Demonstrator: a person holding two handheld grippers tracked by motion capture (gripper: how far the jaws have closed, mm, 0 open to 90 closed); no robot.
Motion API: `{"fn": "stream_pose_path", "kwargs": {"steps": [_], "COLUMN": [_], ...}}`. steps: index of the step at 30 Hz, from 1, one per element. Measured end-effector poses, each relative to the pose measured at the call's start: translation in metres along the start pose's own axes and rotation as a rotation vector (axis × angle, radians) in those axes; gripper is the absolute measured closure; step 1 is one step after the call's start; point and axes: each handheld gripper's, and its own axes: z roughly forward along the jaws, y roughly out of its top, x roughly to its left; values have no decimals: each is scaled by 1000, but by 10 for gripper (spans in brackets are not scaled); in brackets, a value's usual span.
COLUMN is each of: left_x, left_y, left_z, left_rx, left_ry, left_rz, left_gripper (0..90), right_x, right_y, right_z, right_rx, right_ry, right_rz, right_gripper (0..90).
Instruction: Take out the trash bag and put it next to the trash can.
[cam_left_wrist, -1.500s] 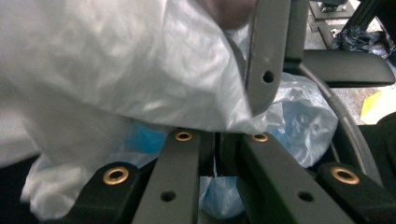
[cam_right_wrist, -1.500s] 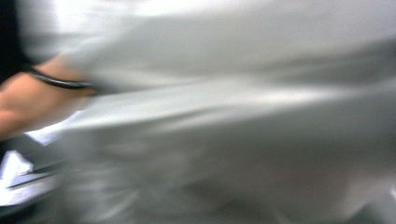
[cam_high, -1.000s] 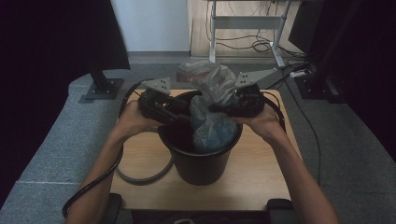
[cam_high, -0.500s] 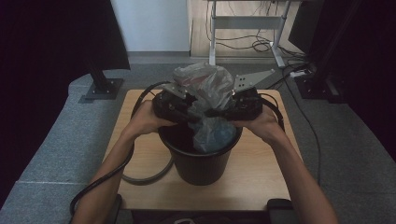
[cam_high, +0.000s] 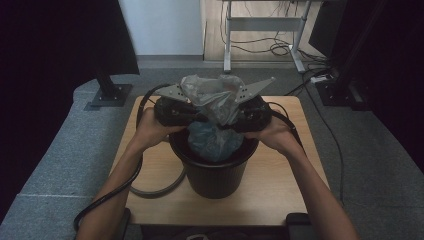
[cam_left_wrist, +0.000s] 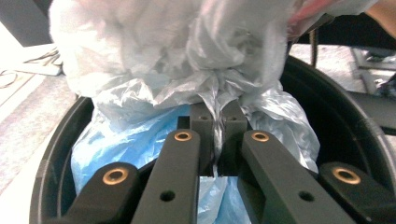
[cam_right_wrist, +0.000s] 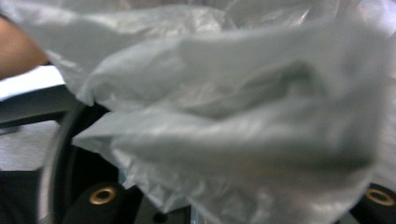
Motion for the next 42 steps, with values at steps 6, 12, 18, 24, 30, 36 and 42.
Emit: {"fn": "stream_pose_path", "kwargs": {"steps": [6, 12, 18, 24, 30, 36, 42], "left_x": [-4, -10, -3, 9, 7, 0, -5], "left_y": [3, 13, 7, -15, -15, -6, 3], "left_z": [5, 14, -7, -21, -1, 2, 13], "left_rx": [-17, -39, -101, -16, 46, -46, -65], "left_ry": [-78, -138, -64, -19, 2, -32, -82], "left_rz": [16, 66, -69, -118, -54, -61, -33], "left_gripper": [876, 873, 588, 376, 815, 893, 896], "right_x": [2, 9, 7, -6, -4, 1, 7], "right_y": [4, 8, 6, 0, 3, 3, 5], "right_z": [12, 31, 26, 2, 3, 23, 38], "right_rx": [25, 60, 47, -35, -76, 13, 55], "right_ry": [-34, 28, 1, -27, 39, 29, 46], "right_rz": [10, -51, -25, 34, 36, 41, 11], "right_gripper": [264, 445, 727, 735, 726, 326, 446]}}
